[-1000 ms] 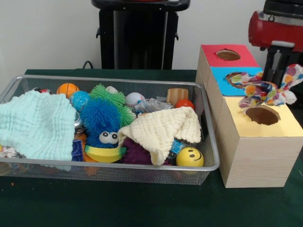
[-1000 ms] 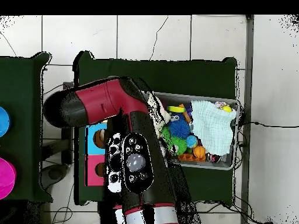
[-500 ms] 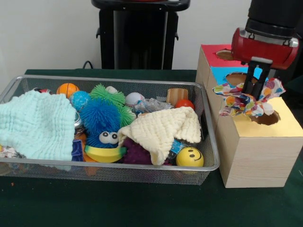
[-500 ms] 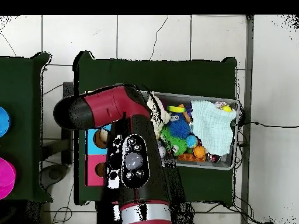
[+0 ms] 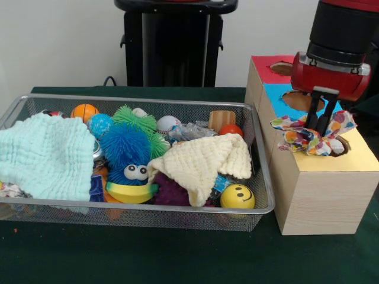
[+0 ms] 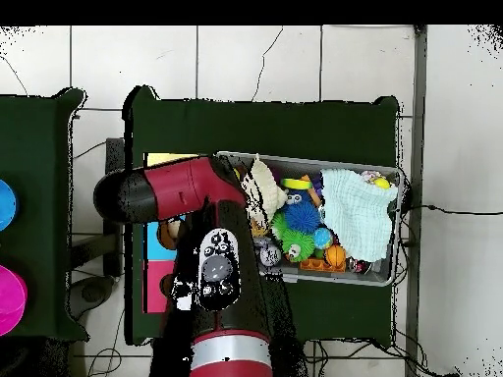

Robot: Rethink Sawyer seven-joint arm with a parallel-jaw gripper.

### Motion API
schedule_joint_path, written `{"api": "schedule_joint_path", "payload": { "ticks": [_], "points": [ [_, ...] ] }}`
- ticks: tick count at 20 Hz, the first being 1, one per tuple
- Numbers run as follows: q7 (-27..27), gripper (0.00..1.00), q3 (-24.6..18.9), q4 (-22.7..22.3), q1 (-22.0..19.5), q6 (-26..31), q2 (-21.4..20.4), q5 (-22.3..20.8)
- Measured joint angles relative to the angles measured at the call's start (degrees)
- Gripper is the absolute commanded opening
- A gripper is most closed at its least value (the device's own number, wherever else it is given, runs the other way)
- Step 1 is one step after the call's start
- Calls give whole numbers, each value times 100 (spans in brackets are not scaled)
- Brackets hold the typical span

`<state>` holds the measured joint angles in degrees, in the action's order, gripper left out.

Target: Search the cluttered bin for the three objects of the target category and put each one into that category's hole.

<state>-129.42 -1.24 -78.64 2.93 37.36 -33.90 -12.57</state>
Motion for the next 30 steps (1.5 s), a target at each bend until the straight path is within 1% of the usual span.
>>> {"api": "schedule_joint_path", "payload": {
  "ticks": [1, 5, 11, 16, 23, 30],
  "points": [
    [-51, 0, 68, -94, 63, -171, 49, 136],
    [-86, 0, 214, -176, 176, -447, 95, 347],
    [-86, 0, 448, -187, 316, -529, 166, 713],
    [-86, 0, 553, -188, 358, -584, 235, 988],
    [-86, 0, 576, -204, 367, -812, 407, 1414],
    [-86, 0, 586, -204, 456, -1132, 635, 1668]
  ]
}}
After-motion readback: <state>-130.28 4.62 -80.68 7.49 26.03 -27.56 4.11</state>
